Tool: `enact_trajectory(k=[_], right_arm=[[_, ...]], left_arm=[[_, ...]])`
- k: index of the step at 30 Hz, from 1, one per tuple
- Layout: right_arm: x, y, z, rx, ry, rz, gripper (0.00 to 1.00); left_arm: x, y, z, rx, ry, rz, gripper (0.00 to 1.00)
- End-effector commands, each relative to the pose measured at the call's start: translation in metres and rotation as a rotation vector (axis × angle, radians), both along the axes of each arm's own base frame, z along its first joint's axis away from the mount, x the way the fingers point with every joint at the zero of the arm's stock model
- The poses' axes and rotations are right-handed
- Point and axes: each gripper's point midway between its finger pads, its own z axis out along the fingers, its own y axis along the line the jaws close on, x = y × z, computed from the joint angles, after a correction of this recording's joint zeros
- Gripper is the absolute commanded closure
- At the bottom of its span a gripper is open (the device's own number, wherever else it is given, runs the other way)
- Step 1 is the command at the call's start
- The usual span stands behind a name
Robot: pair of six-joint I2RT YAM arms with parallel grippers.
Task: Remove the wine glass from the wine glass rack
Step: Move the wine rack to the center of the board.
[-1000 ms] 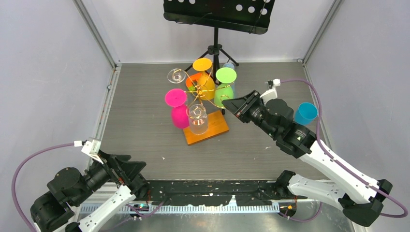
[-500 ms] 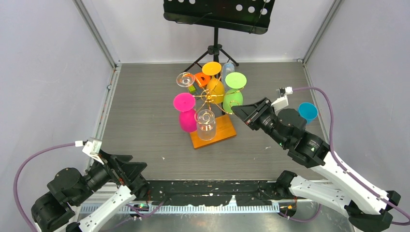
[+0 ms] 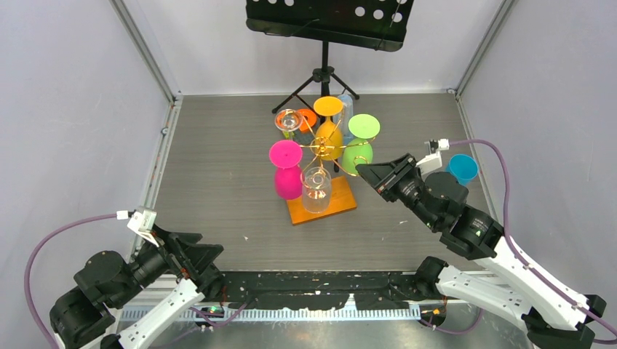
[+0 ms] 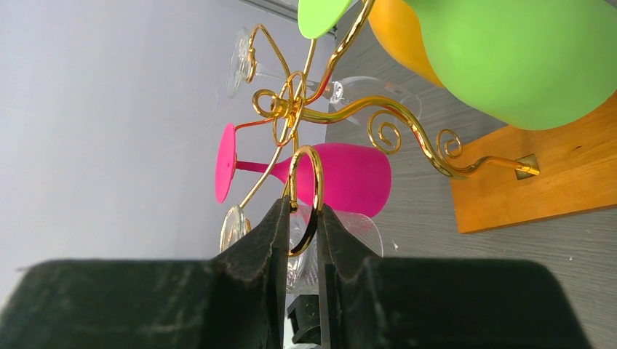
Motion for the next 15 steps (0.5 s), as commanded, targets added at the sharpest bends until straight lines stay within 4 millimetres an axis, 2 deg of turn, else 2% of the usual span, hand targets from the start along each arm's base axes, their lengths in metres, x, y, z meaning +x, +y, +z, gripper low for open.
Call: enact_trajectory(k=[1, 9, 15], right_arm=[[0.002, -0.018, 0.049, 0.115, -0.124, -0.074, 0.94], [0.003, -0.018, 0.041, 0.096, -0.113, -0.079, 0.90], [0.004, -0.020, 0.039, 0.085, -0.113, -0.086, 0.80]], left_arm=[[0.002, -0.003, 0.010, -0.023, -0.032, -0.009, 0.00], [0.004, -0.003, 0.007, -0.006, -0.027, -0.004, 0.00], [0.005, -0.002, 0.006, -0.002, -0.029, 0.003, 0.00]])
